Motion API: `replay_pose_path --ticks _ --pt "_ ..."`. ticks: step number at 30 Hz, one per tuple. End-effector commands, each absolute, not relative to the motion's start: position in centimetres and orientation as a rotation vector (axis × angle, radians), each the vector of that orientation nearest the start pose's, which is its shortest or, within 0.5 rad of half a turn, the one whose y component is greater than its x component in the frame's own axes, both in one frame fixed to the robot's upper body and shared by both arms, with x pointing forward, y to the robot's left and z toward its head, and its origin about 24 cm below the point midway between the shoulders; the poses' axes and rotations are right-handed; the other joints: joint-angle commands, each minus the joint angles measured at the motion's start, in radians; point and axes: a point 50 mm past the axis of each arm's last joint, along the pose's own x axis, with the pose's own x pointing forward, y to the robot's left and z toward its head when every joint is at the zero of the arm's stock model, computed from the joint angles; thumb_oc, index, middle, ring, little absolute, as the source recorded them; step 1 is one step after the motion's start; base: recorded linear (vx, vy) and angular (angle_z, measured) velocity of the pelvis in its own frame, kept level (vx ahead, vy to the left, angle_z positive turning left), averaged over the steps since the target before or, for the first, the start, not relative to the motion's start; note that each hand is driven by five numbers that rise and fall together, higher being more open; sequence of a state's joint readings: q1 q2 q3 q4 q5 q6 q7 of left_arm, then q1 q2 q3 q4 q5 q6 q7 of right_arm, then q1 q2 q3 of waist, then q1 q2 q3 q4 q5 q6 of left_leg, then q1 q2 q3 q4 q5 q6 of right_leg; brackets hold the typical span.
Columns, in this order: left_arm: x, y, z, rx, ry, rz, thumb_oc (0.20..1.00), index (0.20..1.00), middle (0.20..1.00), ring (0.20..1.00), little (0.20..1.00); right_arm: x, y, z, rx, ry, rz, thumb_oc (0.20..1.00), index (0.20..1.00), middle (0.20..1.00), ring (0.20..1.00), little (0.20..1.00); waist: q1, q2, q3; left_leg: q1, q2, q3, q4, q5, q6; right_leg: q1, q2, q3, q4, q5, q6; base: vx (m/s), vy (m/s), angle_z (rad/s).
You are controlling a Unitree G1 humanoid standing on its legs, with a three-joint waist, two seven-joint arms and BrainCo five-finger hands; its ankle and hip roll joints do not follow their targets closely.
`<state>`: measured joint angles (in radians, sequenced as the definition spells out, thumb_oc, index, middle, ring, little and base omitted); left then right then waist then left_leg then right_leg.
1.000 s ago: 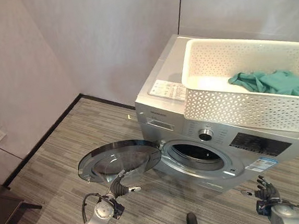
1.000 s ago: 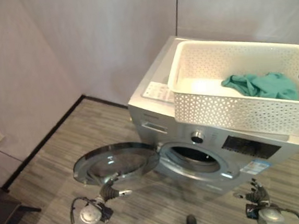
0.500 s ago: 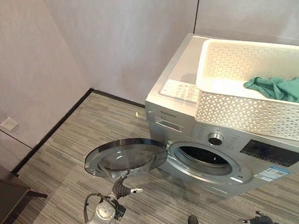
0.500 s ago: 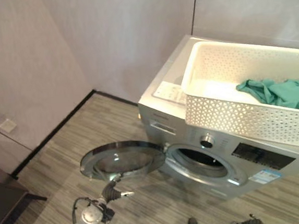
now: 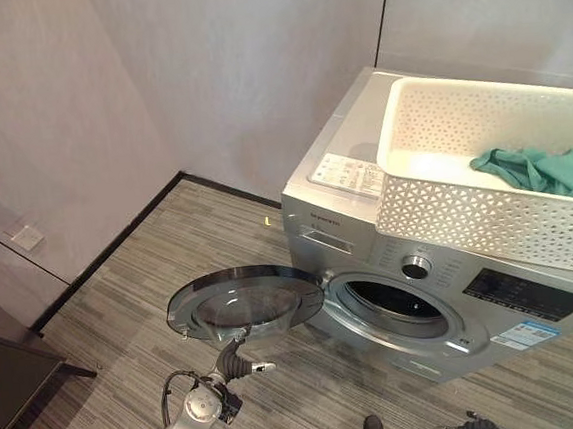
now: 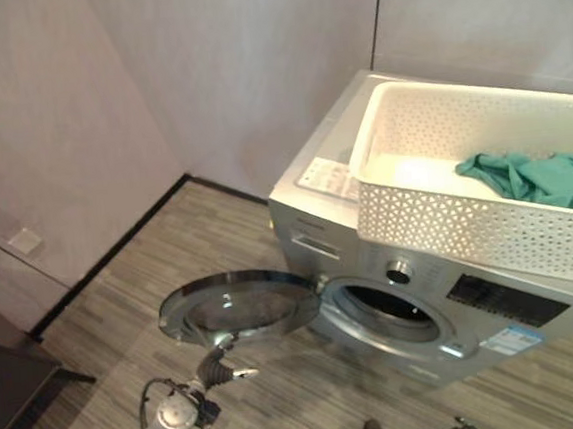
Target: Grab the laundry basket,head to the washer,open it,put in the laundry and shut it.
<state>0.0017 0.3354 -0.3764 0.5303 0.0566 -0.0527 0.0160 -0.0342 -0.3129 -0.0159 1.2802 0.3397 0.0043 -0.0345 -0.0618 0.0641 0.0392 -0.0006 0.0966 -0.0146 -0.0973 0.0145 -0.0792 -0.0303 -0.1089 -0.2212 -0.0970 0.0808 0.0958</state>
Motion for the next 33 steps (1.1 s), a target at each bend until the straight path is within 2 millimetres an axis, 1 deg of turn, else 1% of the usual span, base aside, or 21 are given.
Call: replay_pose_path --ticks 1,2,3,5,6,7,8,10,12,13,15,17,18,19,20,23,24,26,27,28,33 --pt "22.2 17.1 -6.7 0.499 0.446 -0.298 1.000 1.000 1.000 1.000 1.000 8.8 -27.6 -15.2 0.066 1.194 -0.500 1.000 1.000 1.000 1.000 1.000 0.015 -0.063 -0.002 0.024 0.003 0.007 0.010 -0.084 0.003 0.035 -0.114 0.030 0.010 -0.062 0.085 0.00 0.000 0.00" --pt "22.2 17.1 -6.7 0.499 0.446 -0.299 1.000 1.000 1.000 1.000 1.000 8.8 -27.6 -15.2 0.066 1.194 -0.500 1.000 1.000 1.000 1.000 1.000 0.015 -0.063 -0.002 0.024 0.003 0.007 0.010 -0.084 0.003 0.035 -0.114 0.030 0.010 -0.062 0.085 0.00 0.000 0.00" --pt "22.1 17.6 -6.8 0.496 0.456 -0.272 1.000 1.000 1.000 1.000 1.000 8.5 -29.2 -14.6 0.096 1.155 -0.593 1.000 1.000 1.000 1.000 1.000 0.007 -0.064 -0.003 0.029 0.005 0.013 0.010 -0.087 0.003 0.036 -0.112 0.035 0.010 -0.063 0.087 0.00 0.000 0.00" --pt "22.0 17.8 -6.8 0.494 0.461 -0.266 1.000 1.000 1.000 1.000 1.000 8.5 -29.9 -14.3 0.103 1.138 -0.628 1.000 1.000 1.000 1.000 1.000 0.006 -0.064 -0.002 0.030 0.006 0.016 0.010 -0.088 0.002 0.035 -0.112 0.037 0.010 -0.063 0.087 0.00 0.000 0.00" --pt "22.0 18.0 -6.9 0.497 0.468 -0.254 1.000 1.000 1.000 1.000 1.000 8.3 -31.6 -13.6 0.108 1.105 -0.703 1.000 1.000 1.000 1.000 1.000 -0.002 -0.066 -0.003 0.031 0.006 0.019 0.010 -0.090 0.002 0.034 -0.111 0.040 0.010 -0.064 0.088 0.00 0.000 0.00" --pt "22.0 18.0 -6.9 0.496 0.467 -0.255 1.000 1.000 1.000 1.000 1.000 8.3 -31.6 -13.6 0.108 1.104 -0.705 1.000 1.000 1.000 1.000 1.000 0.001 -0.064 -0.002 0.032 0.007 0.020 0.010 -0.090 0.002 0.034 -0.110 0.041 0.010 -0.064 0.088 0.00 0.006 -0.04" --pt "22.0 18.2 -7.0 0.492 0.471 -0.240 1.000 1.000 1.000 1.000 1.000 7.7 -33.6 -12.8 0.112 1.071 -0.795 1.000 1.000 1.000 1.000 1.000 -0.007 -0.065 -0.004 0.036 0.006 0.024 0.010 -0.094 0.001 0.035 -0.110 0.043 0.010 -0.064 0.090 0.01 0.001 -0.09" --pt "22.0 18.5 -6.9 0.491 0.469 -0.225 1.000 1.000 1.000 1.000 1.000 7.3 -35.3 -11.8 0.110 1.027 -0.869 1.000 1.000 1.000 1.000 1.000 -0.012 -0.065 -0.004 0.040 0.008 0.029 0.010 -0.096 0.001 0.035 -0.109 0.045 0.010 -0.064 0.093 0.01 0.000 -0.16" --pt "22.1 18.6 -6.8 0.492 0.465 -0.218 1.000 1.000 1.000 1.000 1.000 7.3 -36.1 -11.3 0.106 0.995 -0.898 1.000 1.000 1.000 1.000 1.000 -0.015 -0.064 -0.002 0.041 0.008 0.031 0.010 -0.098 0.002 0.033 -0.108 0.047 0.010 -0.063 0.094 0.00 0.003 -0.10" --pt "22.1 19.1 -6.7 0.494 0.467 -0.195 1.000 1.000 1.000 1.000 1.000 7.7 -37.6 -10.1 0.105 0.901 -0.959 1.000 1.000 1.000 1.000 1.000 -0.027 -0.065 -0.001 0.042 0.008 0.037 0.010 -0.098 0.001 0.029 -0.107 0.054 0.010 -0.061 0.096 -0.01 0.004 -0.03" --pt "22.1 19.4 -6.8 0.496 0.472 -0.185 1.000 1.000 1.000 1.000 1.000 8.2 -38.5 -9.1 0.098 0.827 -0.992 1.000 1.000 1.000 1.000 1.000 -0.032 -0.065 -0.001 0.042 0.009 0.042 0.010 -0.100 0.001 0.024 -0.106 0.061 0.010 -0.060 0.097 -0.02 0.005 -0.05" --pt "21.8 19.9 -7.0 0.489 0.487 -0.155 1.000 1.000 1.000 1.000 1.000 10.5 -40.0 -6.0 0.039 0.613 -1.006 1.000 1.000 1.000 1.000 1.000 -0.048 -0.065 -0.003 0.039 0.009 0.051 0.010 -0.101 0.002 0.013 -0.106 0.071 0.010 -0.055 0.098 -0.04 0.008 -0.09" --pt "21.7 20.0 -7.1 0.485 0.493 -0.144 1.000 1.000 1.000 1.000 1.000 11.6 -40.2 -4.4 -0.007 0.522 -0.985 1.000 1.000 1.000 1.000 1.000 -0.055 -0.066 -0.002 0.034 0.008 0.055 0.010 -0.094 0.002 0.006 -0.108 0.076 0.010 -0.047 0.097 -0.04 0.024 -0.30" --pt "21.3 20.4 -7.5 0.473 0.521 -0.119 1.000 1.000 1.000 1.000 1.000 12.9 -40.2 -0.6 -0.085 0.312 -0.980 1.000 1.000 1.000 1.000 1.000 -0.077 -0.063 -0.006 0.037 0.009 0.065 0.010 -0.097 0.004 -0.002 -0.106 0.089 0.010 -0.043 0.096 0.00 0.020 -0.30" --pt "21.3 20.4 -7.6 0.474 0.523 -0.121 1.000 1.000 1.000 1.000 1.000 12.7 -40.1 -0.6 -0.086 0.317 -0.983 1.000 1.000 1.000 1.000 1.000 -0.073 -0.061 -0.008 0.042 0.012 0.066 0.010 -0.106 0.003 0.002 -0.104 0.090 0.010 -0.051 0.097 0.04 0.021 -0.34" --pt "20.9 20.8 -8.0 0.475 0.557 -0.105 1.000 1.000 1.000 1.000 1.000 13.3 -40.4 4.1 -0.184 0.110 -1.040 1.000 1.000 1.000 1.000 1.000 -0.086 -0.058 -0.014 0.046 0.012 0.071 0.010 -0.111 0.006 0.000 -0.100 0.098 0.010 -0.050 0.095 0.03 0.004 -0.12" --pt "20.9 20.8 -8.1 0.480 0.567 -0.108 1.000 1.000 1.000 1.000 1.000 13.4 -40.4 7.0 -0.248 -0.011 -1.068 1.000 1.000 1.000 1.000 1.000 -0.090 -0.058 -0.020 0.048 0.013 0.070 0.010 -0.113 0.007 0.001 -0.099 0.101 0.010 -0.050 0.092 0.00 0.000 0.00" --pt "20.9 20.7 -8.1 0.480 0.568 -0.113 1.000 1.000 1.000 1.000 1.000 13.5 -40.3 8.0 -0.276 -0.051 -1.073 1.000 1.000 1.000 1.000 1.000 -0.089 -0.057 -0.021 0.048 0.014 0.071 0.010 -0.114 0.008 0.000 -0.098 0.104 0.010 -0.050 0.091 0.00 0.005 -0.02" --pt "21.0 20.8 -8.0 0.480 0.564 -0.110 1.000 1.000 1.000 1.000 1.000 13.8 -40.0 9.8 -0.318 -0.131 -1.065 1.000 1.000 1.000 1.000 1.000 -0.092 -0.058 -0.022 0.050 0.014 0.074 0.010 -0.115 0.010 -0.002 -0.096 0.108 0.010 -0.049 0.091 -0.03 0.008 -0.05" --pt "21.0 20.8 -7.9 0.480 0.560 -0.109 1.000 1.000 1.000 1.000 1.000 14.0 -39.8 10.5 -0.319 -0.167 -1.060 1.000 1.000 1.000 1.000 1.000 -0.095 -0.061 -0.021 0.046 0.011 0.076 0.010 -0.106 0.011 -0.008 -0.097 0.111 0.010 -0.040 0.089 0.00 0.010 -0.06" --pt "20.7 21.2 -8.0 0.491 0.570 -0.095 1.000 1.000 1.000 1.000 1.000 13.5 -38.9 12.9 -0.325 -0.291 -1.045 1.000 1.000 1.000 1.000 1.000 -0.109 -0.069 -0.024 0.047 0.014 0.091 0.010 -0.106 0.010 -0.018 -0.092 0.127 0.010 -0.036 0.091 -0.01 0.001 -0.06"
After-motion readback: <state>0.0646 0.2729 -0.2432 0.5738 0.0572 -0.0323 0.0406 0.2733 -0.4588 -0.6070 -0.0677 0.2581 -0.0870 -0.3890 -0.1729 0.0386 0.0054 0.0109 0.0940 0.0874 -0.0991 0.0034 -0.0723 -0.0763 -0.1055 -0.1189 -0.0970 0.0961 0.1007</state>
